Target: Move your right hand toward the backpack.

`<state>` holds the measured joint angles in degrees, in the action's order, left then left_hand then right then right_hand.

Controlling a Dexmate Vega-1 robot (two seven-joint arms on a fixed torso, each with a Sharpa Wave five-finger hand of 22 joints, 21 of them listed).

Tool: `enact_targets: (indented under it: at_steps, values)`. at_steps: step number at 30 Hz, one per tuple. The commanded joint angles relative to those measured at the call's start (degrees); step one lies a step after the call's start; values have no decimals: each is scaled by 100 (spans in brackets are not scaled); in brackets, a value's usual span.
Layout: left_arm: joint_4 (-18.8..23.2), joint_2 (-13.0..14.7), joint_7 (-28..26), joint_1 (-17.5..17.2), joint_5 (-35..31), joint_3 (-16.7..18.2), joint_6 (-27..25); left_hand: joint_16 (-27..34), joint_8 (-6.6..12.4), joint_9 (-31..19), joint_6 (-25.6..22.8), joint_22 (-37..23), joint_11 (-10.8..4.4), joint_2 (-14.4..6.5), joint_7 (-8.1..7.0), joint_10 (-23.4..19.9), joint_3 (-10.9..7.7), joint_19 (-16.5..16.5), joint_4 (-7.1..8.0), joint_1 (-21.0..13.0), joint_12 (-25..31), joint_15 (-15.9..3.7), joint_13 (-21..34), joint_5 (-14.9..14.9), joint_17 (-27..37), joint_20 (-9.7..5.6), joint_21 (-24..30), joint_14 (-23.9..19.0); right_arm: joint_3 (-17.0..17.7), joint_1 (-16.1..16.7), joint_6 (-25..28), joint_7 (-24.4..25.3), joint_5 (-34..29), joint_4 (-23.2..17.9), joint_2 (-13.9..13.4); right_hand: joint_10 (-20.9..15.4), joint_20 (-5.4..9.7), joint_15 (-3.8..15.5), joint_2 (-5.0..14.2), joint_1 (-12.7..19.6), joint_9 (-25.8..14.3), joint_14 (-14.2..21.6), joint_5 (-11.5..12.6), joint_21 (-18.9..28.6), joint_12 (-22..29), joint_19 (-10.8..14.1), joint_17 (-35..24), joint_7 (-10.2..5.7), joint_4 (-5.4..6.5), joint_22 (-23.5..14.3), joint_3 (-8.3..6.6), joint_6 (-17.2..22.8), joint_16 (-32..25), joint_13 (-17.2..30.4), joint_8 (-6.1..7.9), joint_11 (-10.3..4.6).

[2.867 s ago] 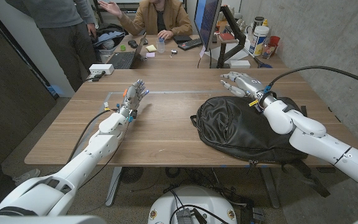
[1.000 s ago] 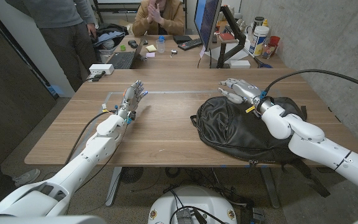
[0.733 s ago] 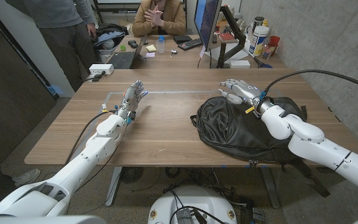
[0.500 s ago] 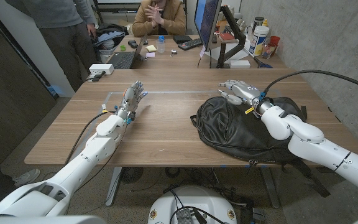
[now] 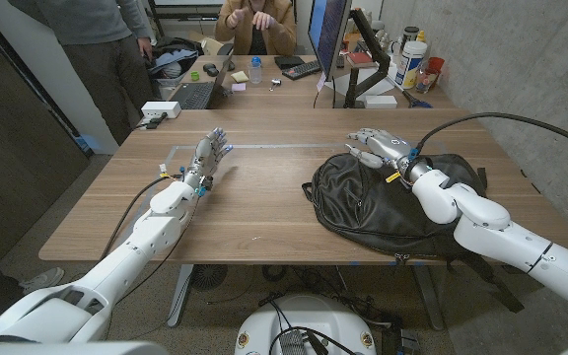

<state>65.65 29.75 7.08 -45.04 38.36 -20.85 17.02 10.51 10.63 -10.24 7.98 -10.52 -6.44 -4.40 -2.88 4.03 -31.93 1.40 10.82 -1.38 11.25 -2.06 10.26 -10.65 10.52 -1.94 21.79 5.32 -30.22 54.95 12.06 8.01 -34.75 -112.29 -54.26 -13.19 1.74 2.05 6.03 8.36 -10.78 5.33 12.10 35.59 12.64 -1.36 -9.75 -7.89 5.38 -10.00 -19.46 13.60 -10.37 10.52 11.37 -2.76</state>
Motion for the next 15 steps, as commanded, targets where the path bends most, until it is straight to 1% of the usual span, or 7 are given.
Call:
enact_targets:
  at_steps: [1, 7, 11, 15]
  values:
    - [-240, 68, 251, 193, 10, -20, -56, 26, 10, -18, 8, -25, -7, -551, -25, -31, -30, 21, 1, 45, 14, -347, 28, 20, 33, -174, -14, 42, -108, -46, 242, -41, -178, 10, 76, -7, 293, 224, 14, 14, -26, 73, -13, -3, -33, 76, -14, -33, 3, -14, 16, 5, -8, 22, -30, -33]
    - [-247, 174, 345, 241, -67, -57, -84, 25, 10, -18, 8, -25, -12, -551, -24, -31, -29, 20, 1, 46, 14, -347, 28, 20, 33, -173, -17, 44, -195, -5, 382, -79, -304, 6, 67, -8, 292, 232, 12, -5, -27, 84, -15, -8, -33, 101, -18, -33, 16, -15, 26, 7, -13, 23, -28, -30]
    - [-106, 260, 336, 192, -108, -102, -221, 26, 11, -18, 7, -25, -16, -551, -24, -31, -28, 23, 1, 46, 15, -350, 28, 20, 33, -176, -17, 44, -206, 74, 398, -5, -237, 103, 86, -12, 288, 233, 13, -18, -27, 82, -16, -16, -31, 107, -19, -33, 27, -15, 31, 7, -12, 23, -27, -29]
    - [-128, 229, 311, 248, -178, -173, -276, 26, 10, -18, 8, -25, -12, -550, -17, -30, -28, 23, 1, 46, 14, -351, 28, 20, 33, -174, -19, 43, -227, 120, 295, 94, -122, 264, 96, -12, 288, 232, 16, -23, -27, 84, -16, -25, -31, 110, -19, -32, 32, -15, 32, 6, -12, 23, -27, -33]
